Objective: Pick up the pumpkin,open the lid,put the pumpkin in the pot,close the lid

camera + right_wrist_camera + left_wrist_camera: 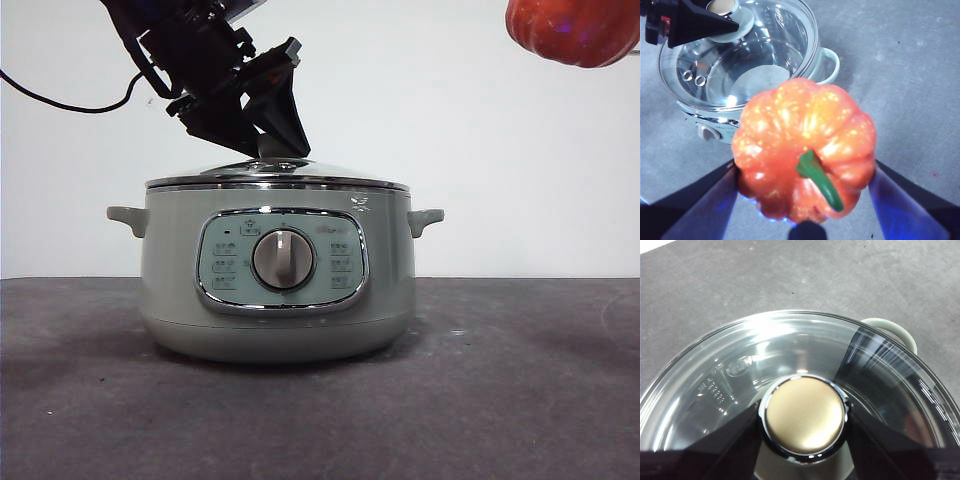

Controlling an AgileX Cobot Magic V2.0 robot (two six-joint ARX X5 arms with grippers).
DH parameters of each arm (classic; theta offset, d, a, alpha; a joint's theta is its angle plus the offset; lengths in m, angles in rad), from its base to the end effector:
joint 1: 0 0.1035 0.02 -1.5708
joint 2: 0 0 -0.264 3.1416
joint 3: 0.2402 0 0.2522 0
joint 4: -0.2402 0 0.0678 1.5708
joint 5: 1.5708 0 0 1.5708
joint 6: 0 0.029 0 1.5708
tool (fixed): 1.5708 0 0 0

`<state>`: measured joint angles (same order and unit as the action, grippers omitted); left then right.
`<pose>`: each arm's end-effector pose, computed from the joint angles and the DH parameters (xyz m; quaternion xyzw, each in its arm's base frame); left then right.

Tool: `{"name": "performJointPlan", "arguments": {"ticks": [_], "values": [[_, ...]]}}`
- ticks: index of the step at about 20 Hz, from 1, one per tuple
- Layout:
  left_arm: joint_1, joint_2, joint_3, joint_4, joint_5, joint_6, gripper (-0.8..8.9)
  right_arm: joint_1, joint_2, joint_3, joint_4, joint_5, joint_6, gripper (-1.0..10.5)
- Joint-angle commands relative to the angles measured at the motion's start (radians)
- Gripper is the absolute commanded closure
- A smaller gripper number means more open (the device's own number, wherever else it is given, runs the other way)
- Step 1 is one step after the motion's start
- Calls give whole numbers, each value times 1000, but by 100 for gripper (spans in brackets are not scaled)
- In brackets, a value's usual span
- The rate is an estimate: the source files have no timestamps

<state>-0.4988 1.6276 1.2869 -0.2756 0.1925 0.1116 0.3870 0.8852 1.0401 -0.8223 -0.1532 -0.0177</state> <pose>0.3174 -0.1792 0.2861 0.0962 0.2813 -0.3391 0.8926 0.1478 0.0650 0.3452 -0.0463 0.3231 0.2550 0.9102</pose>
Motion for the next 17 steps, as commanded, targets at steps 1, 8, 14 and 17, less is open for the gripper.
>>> {"name": "performJointPlan", "arguments": {"ticks": [1,8,14,17], "values": [[0,7,-8,-7,-4,-6,822,2,-2,3,5,5,9,958],[1,-89,-8,19,-6,-7,822,2,-1,3,6,4,9,958],[22,-283,-8,-32,-18,-6,822,3,35,3,76,-5,10,958],[30,-431,-8,-151,-52,-7,822,23,102,6,171,-61,14,959]]}}
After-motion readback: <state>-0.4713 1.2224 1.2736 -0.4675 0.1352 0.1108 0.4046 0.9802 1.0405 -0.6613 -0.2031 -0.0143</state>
